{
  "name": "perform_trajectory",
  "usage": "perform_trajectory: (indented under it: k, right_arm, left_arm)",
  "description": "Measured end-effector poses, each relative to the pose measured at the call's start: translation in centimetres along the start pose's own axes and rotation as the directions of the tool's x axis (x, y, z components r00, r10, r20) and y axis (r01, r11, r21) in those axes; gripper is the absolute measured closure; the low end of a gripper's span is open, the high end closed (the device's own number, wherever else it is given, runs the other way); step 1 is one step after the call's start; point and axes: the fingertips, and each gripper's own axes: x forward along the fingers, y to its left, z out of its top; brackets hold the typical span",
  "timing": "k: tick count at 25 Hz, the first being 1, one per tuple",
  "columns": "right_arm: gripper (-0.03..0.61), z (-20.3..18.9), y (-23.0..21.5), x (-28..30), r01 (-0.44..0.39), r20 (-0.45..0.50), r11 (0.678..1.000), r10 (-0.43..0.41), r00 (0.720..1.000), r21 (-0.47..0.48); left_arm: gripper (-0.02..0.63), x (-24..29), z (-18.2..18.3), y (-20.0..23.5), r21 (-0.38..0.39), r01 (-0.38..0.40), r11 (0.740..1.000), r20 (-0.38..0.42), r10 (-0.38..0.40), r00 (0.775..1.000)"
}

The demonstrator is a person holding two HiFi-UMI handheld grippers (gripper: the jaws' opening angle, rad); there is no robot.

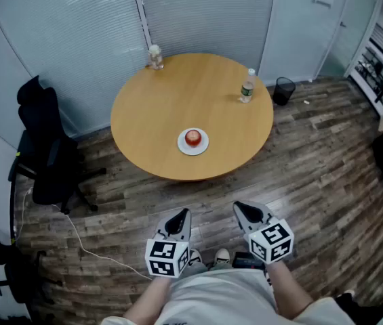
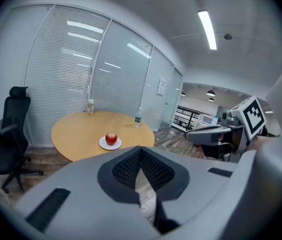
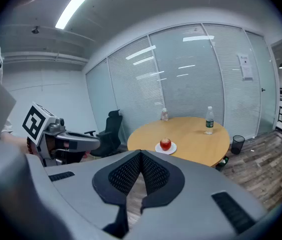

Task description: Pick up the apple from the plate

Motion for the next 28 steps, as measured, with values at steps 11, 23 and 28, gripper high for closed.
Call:
perform_trajectory:
  k: [11,23,28]
  right_arm:
    - [0.549,-0.2,1.6,1.0,0.005,-0.011,1.000,-0.005,1.000,-0.021]
    - [0.548,0.0,2.6,1.4,0.076,0.045,0.996,-0.078,0.996,0.057]
    - [0.548,-0.5,1.5,2.4,0.078,0.030,0.993,-0.081,0.996,0.085]
  left_arm:
    - [0.609,-0.9,-0.3,1.9,-0.004,0.000,1.000,-0.002,0.000,1.000]
    - [0.609,-2.4,-0.7,4.0,0.013,0.048,0.999,-0.003,-0.047,0.999]
    - [0.609,-1.4,-0.7,4.5,0.004,0.050,0.999,-0.018,-0.050,0.999]
